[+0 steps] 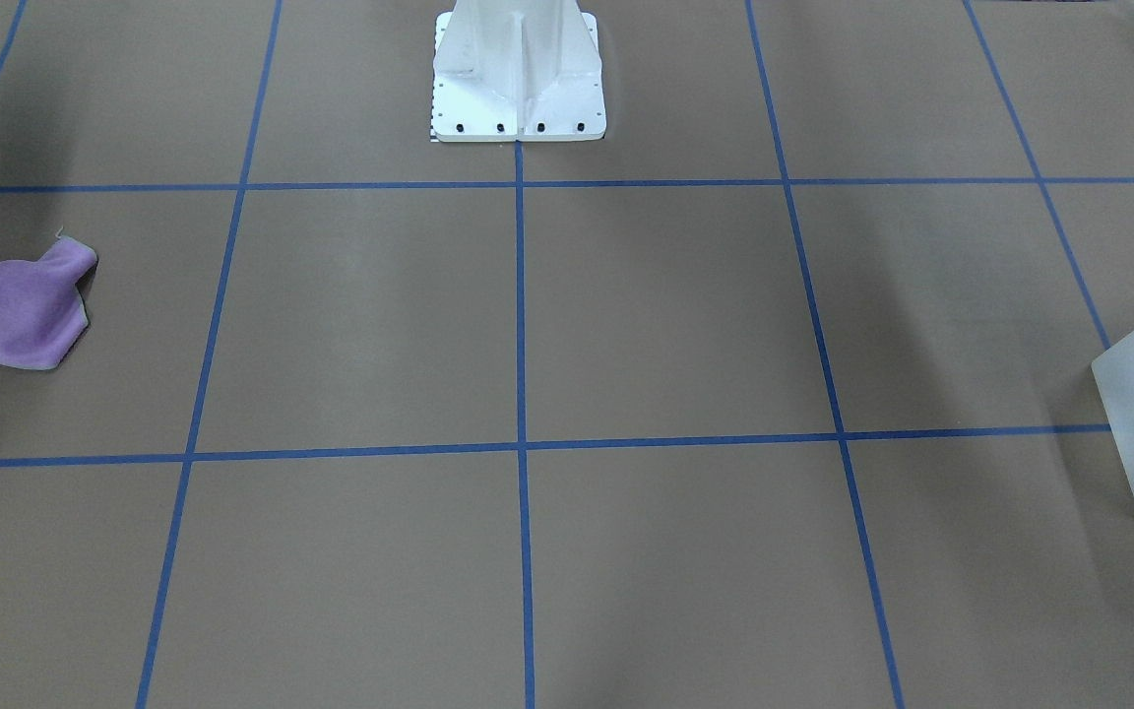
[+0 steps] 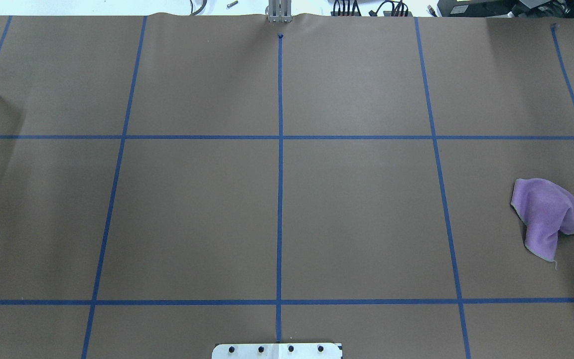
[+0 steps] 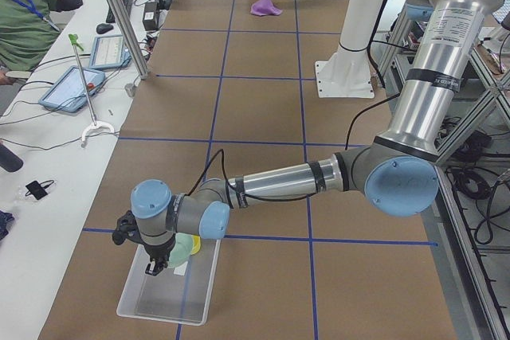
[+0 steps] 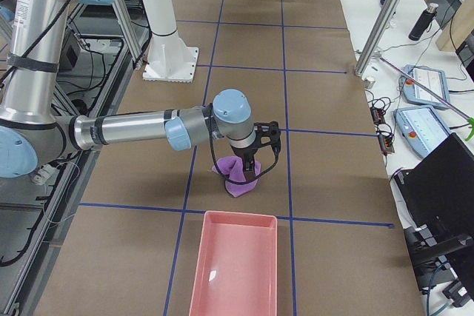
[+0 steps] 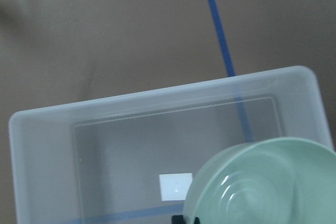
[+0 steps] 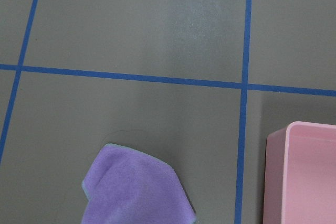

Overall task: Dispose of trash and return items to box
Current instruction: 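Lower the green bowl into the clear bin and release it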

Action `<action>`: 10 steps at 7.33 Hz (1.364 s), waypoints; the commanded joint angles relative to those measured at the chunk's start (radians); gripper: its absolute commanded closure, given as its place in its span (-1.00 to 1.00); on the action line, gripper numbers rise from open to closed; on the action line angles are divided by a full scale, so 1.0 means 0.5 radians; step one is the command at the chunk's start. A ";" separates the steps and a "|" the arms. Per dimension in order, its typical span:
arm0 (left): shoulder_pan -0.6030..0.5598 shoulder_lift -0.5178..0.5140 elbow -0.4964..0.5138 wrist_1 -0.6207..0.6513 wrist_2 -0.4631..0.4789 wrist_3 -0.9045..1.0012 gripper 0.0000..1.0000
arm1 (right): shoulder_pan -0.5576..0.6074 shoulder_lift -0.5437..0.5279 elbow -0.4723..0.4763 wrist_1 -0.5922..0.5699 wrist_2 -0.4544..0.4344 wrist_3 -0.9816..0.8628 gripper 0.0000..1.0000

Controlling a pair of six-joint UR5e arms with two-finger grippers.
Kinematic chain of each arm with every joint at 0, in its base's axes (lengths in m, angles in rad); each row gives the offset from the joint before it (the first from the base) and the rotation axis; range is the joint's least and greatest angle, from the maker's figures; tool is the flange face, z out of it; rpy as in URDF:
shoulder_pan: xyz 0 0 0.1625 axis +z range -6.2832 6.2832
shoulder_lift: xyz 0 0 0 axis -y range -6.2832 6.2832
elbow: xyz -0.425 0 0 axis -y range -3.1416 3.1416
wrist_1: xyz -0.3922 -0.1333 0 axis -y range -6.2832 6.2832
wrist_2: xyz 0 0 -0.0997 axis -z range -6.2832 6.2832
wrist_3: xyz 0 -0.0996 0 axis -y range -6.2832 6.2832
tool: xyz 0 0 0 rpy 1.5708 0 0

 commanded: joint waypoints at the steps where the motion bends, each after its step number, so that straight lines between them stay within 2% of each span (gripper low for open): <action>1: -0.008 -0.064 0.232 -0.164 0.127 -0.001 1.00 | -0.006 0.005 0.000 0.003 0.000 0.000 -1.00; 2: -0.008 -0.064 0.239 -0.167 0.133 -0.001 1.00 | -0.006 0.002 0.000 0.003 0.000 0.000 -1.00; 3: -0.002 -0.065 0.290 -0.240 0.228 -0.004 1.00 | -0.006 0.005 0.000 0.003 0.000 0.000 -1.00; 5: 0.077 -0.068 0.404 -0.418 0.244 -0.099 1.00 | -0.009 0.002 -0.009 0.055 -0.007 0.003 -1.00; 7: 0.123 -0.058 0.407 -0.431 0.244 -0.105 0.69 | -0.012 0.002 -0.012 0.055 -0.010 0.000 -1.00; 8: 0.142 -0.058 0.401 -0.437 0.244 -0.105 0.34 | -0.015 0.002 -0.012 0.055 -0.010 0.000 -1.00; 9: 0.145 -0.046 0.395 -0.482 0.247 -0.102 -0.13 | -0.015 0.002 -0.012 0.055 -0.010 0.003 -1.00; 10: 0.145 -0.037 0.353 -0.483 0.247 -0.099 -0.99 | -0.015 0.002 -0.012 0.055 -0.010 0.003 -1.00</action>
